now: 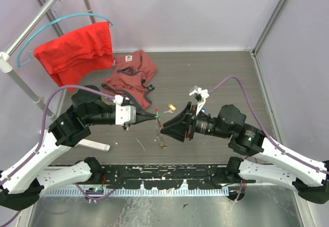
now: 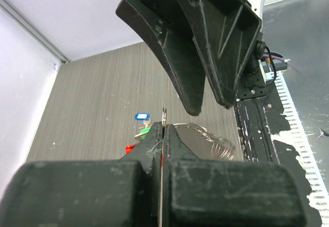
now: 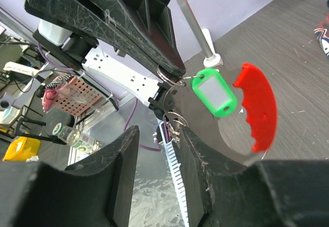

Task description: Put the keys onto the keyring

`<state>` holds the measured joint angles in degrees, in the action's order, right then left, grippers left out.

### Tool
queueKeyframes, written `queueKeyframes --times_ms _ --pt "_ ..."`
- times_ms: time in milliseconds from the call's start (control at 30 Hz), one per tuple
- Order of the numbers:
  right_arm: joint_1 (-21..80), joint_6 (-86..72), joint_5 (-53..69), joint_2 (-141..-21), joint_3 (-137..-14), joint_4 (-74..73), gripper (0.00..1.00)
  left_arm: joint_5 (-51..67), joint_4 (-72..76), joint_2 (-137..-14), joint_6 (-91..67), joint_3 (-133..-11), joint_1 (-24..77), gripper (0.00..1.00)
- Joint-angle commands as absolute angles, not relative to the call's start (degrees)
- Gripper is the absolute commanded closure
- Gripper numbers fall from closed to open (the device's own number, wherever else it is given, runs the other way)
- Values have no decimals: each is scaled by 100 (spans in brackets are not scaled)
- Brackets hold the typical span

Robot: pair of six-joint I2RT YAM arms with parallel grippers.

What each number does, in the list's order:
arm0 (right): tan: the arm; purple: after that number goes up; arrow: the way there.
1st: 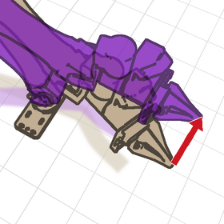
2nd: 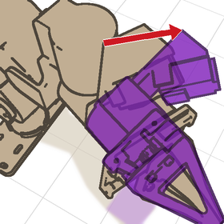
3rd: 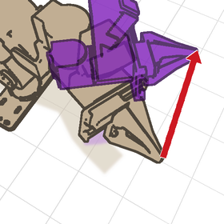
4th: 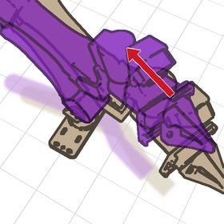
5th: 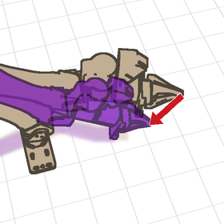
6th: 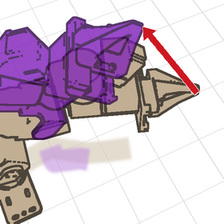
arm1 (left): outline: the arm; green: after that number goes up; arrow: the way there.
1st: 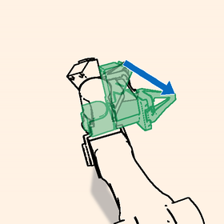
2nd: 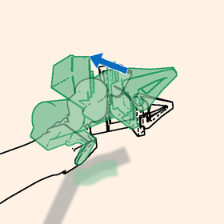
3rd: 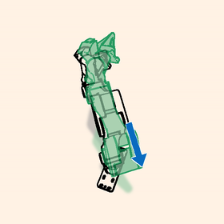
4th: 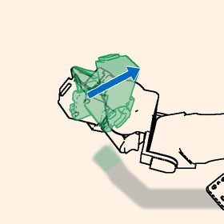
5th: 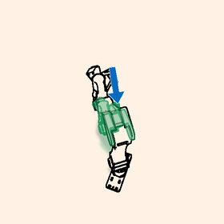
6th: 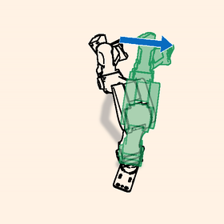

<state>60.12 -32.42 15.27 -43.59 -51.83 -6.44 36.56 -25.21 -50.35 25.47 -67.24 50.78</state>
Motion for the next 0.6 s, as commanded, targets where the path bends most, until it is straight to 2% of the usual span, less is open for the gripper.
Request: queueKeyframes --times_ms 0,300,567 --pt "6218 -3099 1259 -4461 -5207 -162 58 3827 -2142 -5002 2541 -6705 5093 100" --pt "6264 -2856 1502 -4594 -5283 16 58 4034 -2048 -4977 2493 -6655 5091 100" --pt "6288 -2850 1616 -4684 -5283 139 66 4012 -2014 -4988 2481 -6662 5091 100"
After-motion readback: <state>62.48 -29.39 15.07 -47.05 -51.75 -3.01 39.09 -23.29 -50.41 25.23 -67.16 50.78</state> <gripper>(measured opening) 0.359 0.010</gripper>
